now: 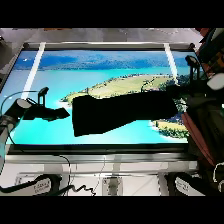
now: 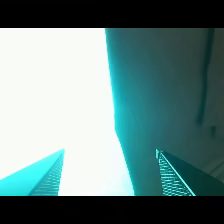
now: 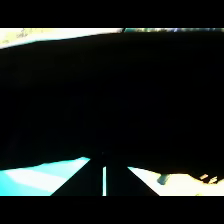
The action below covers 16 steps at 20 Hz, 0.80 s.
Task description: Fold the clothes and pants, and hang the long-sleeved shirts on hangers.
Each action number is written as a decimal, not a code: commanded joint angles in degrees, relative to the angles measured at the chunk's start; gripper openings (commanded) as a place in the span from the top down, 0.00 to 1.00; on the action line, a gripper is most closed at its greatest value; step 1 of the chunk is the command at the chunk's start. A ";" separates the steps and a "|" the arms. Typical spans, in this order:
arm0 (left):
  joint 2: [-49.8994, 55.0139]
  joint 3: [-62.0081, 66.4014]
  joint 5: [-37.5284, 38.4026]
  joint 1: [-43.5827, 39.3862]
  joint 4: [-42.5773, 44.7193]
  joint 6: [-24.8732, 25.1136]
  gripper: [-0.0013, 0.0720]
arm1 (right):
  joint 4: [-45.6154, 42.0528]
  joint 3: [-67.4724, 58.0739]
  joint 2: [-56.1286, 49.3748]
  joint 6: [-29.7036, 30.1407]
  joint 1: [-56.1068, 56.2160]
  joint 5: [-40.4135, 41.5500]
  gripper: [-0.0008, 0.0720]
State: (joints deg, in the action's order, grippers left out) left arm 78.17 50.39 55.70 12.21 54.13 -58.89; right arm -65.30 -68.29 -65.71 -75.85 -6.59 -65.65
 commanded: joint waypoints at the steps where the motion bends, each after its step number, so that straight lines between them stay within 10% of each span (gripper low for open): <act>1: 6.03 -2.89 -3.63 -0.11 -13.20 9.38 0.12 | 3.32 10.73 7.74 1.03 -0.50 4.02 0.96; 3: 9.79 -2.86 -4.81 -2.38 -19.76 11.96 0.16 | 3.67 11.39 7.21 1.01 -0.50 5.42 0.96; 8: 12.26 0.57 -4.11 -5.25 -19.71 11.72 0.97 | 8.68 11.39 6.10 1.01 -0.50 14.23 0.96; 16: 1.99 35.08 28.68 -5.77 3.45 -20.85 0.97 | 12.96 11.39 3.37 0.98 4.68 19.17 0.96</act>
State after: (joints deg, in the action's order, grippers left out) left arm 83.64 73.69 71.07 7.22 48.31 -65.73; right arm -53.54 -56.93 -61.21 -74.85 -4.82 -47.92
